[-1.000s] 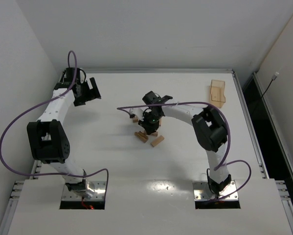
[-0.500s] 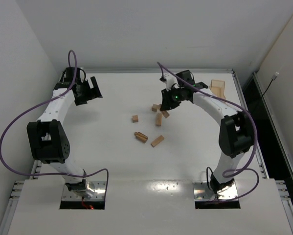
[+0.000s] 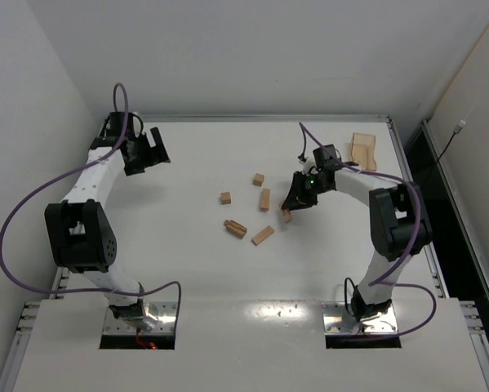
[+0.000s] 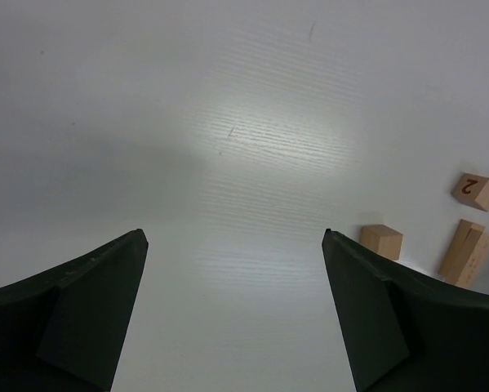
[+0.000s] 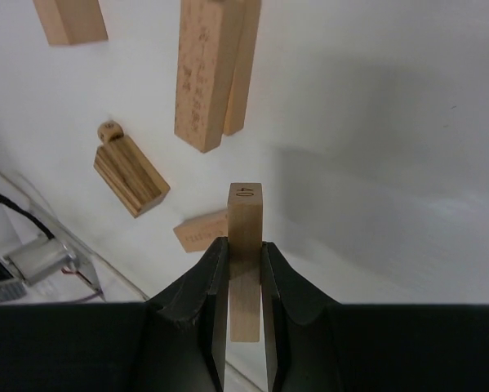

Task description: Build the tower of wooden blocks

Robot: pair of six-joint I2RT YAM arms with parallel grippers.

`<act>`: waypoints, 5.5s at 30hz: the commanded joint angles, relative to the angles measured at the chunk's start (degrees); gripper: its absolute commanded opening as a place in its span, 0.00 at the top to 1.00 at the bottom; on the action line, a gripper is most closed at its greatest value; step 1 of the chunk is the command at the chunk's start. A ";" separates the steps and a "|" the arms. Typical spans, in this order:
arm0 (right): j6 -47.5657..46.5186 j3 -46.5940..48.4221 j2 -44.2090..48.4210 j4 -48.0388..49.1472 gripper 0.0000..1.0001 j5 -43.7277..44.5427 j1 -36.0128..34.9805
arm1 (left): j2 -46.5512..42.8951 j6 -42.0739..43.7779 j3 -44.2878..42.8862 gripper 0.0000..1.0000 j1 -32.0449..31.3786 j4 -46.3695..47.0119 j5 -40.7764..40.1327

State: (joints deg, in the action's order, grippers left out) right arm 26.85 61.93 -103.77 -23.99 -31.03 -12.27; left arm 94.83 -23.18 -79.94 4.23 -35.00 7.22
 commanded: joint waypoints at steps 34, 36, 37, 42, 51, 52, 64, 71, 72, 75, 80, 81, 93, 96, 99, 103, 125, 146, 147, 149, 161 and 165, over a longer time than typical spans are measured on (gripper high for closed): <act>14.36 0.38 -8.12 21.00 1.00 11.16 -3.64 | 1.50 -0.29 -2.32 0.13 1.92 1.61 -1.51; 14.37 0.38 -8.65 21.52 1.00 11.16 -4.34 | 1.50 -0.29 -2.32 0.13 2.45 1.61 -1.51; 14.98 0.99 -9.26 21.53 1.00 11.16 -4.86 | 1.50 -0.29 -2.32 0.13 2.45 1.61 -1.51; 14.98 2.67 -11.10 21.53 1.00 11.16 -5.39 | 1.50 -0.29 -2.32 0.13 2.98 1.61 -0.98; 15.60 5.13 -12.95 21.53 1.00 11.16 -6.98 | 2.03 -0.29 -2.32 0.13 4.03 1.61 -0.46; 16.12 5.13 -12.95 21.53 1.00 11.16 -7.50 | 2.03 -0.29 -2.32 0.13 4.03 1.61 0.07; 17.27 4.60 -13.48 21.00 1.00 11.16 -8.56 | 2.56 -0.29 -2.32 0.13 4.56 1.61 0.60; 16.13 2.85 -12.43 20.47 1.00 11.69 -5.14 | 3.08 -0.81 -1.80 0.13 4.56 1.61 1.21; 15.61 2.32 -12.43 20.47 1.00 11.69 -4.43 | 3.08 -0.81 -1.80 0.13 4.56 1.61 1.21; 15.08 1.70 -11.81 19.95 1.00 11.07 -3.20 | 3.08 -0.81 -2.32 0.13 4.56 1.61 1.74; 13.93 1.17 -11.28 19.25 1.00 10.02 -2.14 | 3.61 -0.81 -2.32 0.13 4.56 1.61 1.74; 13.93 1.17 -11.28 18.55 0.98 10.02 -2.14 | 3.61 -0.81 -2.32 0.13 4.56 1.61 1.74; 9.54 0.65 -7.42 10.29 0.51 14.94 3.12 | 3.61 -0.81 -2.32 0.13 4.56 2.13 2.79; 8.66 0.65 -5.49 9.49 0.49 14.94 3.75 | 3.61 -1.34 -2.32 0.13 4.56 2.13 2.80; 4.01 0.65 -3.21 8.96 0.50 13.37 3.75 | 3.61 -1.34 -2.32 0.13 4.56 2.13 2.80; -7.40 2.49 2.07 7.91 0.55 9.24 1.47 | 3.08 -1.34 -1.80 0.13 4.56 2.13 2.80; -97.58 8.56 9.20 -25.23 0.51 -2.47 -21.28 | 1.59 7.97 -2.32 0.04 4.56 -1.38 10.62; -101.29 16.47 -5.30 -28.31 0.57 9.22 -27.37 | 4.84 8.50 -4.08 0.02 4.56 -3.14 9.48; -101.29 17.08 -6.09 -28.31 0.57 9.23 -27.37 | 4.84 8.50 -4.08 0.02 4.56 -3.14 9.48; -101.29 17.08 -6.62 -28.31 0.57 9.76 -27.37 | 4.84 8.50 -4.08 0.02 4.56 -3.14 9.48; -101.82 18.75 -9.17 -30.06 0.57 12.74 -28.51 | 6.95 8.50 -5.14 0.02 4.56 -3.14 9.48; -101.82 19.28 -10.40 -31.11 0.57 12.74 -29.04 | 7.48 8.50 -5.14 0.02 4.56 -3.14 9.48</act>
State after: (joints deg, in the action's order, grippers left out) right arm -73.56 78.81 -113.62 -53.25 -17.96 -40.56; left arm 102.04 -15.44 -82.89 7.99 -38.13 16.53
